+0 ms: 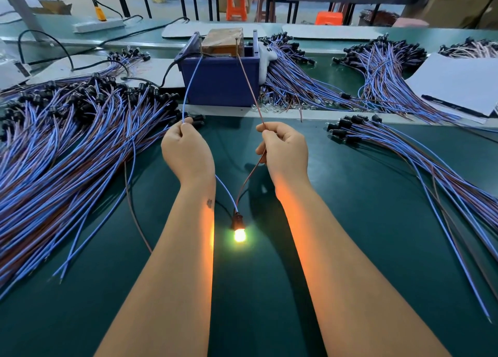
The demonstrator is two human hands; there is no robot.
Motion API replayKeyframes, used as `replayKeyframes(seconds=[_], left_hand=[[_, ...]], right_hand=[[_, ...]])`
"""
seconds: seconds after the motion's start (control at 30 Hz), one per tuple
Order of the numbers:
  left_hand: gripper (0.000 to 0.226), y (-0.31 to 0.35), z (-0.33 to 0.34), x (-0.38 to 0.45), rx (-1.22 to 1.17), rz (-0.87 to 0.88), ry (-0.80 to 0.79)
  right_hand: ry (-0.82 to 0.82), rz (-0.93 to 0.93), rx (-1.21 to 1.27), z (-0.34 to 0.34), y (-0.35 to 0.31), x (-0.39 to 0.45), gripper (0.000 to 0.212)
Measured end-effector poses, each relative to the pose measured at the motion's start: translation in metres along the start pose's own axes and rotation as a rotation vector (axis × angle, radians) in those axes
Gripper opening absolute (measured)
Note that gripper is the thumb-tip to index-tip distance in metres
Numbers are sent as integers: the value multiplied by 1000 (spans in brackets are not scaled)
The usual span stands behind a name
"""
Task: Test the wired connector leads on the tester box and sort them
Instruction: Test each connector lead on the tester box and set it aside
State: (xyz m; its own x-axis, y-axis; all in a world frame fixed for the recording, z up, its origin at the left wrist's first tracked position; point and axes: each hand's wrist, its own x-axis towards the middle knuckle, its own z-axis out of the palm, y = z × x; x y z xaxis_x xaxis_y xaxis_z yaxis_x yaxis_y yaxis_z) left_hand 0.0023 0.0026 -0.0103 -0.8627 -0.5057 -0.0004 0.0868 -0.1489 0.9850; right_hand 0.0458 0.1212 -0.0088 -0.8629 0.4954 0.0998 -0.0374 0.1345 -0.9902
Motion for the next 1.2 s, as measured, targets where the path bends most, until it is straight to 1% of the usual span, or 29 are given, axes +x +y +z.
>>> replayKeyframes(seconds=[0.17, 0.57, 1.2], left_hand=[[33, 1, 0, -1, -5, 3, -3], [33, 0, 0, -2, 19, 14, -11], [33, 0, 1, 0, 15, 19, -4]], right_hand=[[-11, -10, -6, 0, 1, 1, 24], [-19, -17, -10, 1, 2, 2, 24], [-113, -53, -114, 3, 6, 8, 21]])
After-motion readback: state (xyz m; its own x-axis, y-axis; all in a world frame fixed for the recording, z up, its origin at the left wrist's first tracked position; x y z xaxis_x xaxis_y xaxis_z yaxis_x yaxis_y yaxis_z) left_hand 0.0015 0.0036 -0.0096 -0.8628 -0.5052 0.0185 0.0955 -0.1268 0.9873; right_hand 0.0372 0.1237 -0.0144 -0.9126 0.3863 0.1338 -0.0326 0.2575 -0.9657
